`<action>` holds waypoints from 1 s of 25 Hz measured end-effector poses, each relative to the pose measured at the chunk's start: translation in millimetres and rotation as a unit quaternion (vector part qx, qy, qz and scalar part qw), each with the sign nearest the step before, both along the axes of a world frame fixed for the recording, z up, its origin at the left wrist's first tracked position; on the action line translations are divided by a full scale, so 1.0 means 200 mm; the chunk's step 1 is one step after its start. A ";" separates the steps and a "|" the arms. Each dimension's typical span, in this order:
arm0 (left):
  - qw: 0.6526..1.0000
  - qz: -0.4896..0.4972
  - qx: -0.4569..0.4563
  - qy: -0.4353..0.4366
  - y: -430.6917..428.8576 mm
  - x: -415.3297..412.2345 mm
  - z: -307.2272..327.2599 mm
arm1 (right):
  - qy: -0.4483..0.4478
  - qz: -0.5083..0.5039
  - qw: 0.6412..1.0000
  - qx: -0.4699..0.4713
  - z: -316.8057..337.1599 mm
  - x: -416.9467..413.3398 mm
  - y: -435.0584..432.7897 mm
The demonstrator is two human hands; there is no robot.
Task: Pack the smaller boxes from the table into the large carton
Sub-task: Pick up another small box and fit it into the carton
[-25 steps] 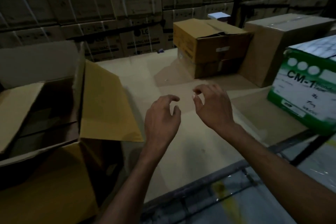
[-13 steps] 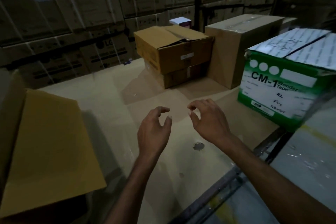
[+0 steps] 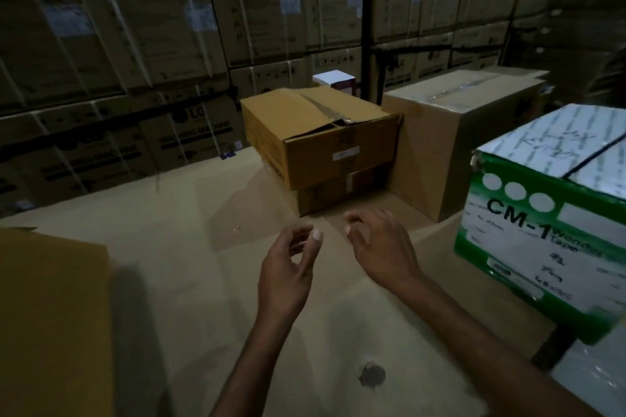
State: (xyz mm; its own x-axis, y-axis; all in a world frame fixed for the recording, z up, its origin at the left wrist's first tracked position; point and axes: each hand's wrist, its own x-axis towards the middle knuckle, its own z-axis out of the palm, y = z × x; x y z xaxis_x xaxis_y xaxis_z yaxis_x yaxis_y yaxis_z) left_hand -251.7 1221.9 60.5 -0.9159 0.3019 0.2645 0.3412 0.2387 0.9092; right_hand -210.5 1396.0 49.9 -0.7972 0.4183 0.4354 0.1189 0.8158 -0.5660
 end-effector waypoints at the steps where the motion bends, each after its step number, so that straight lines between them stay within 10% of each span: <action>1: 1.000 0.003 0.008 -0.006 0.07 -0.05 0.02 | 0.009 0.006 1.000 -0.004 0.01 -0.09 0.09; 9: 0.996 0.090 -0.002 -0.010 0.66 -0.66 0.19 | 0.041 -0.023 0.995 -0.088 0.18 -0.79 0.88; 19: 0.908 0.188 -0.352 0.129 0.90 -1.27 0.21 | -0.046 -0.065 0.997 0.017 0.19 -1.26 1.17; 25: 0.894 0.281 -0.307 0.168 0.86 -1.27 0.21 | 0.015 -0.156 0.982 0.105 0.29 -1.41 1.17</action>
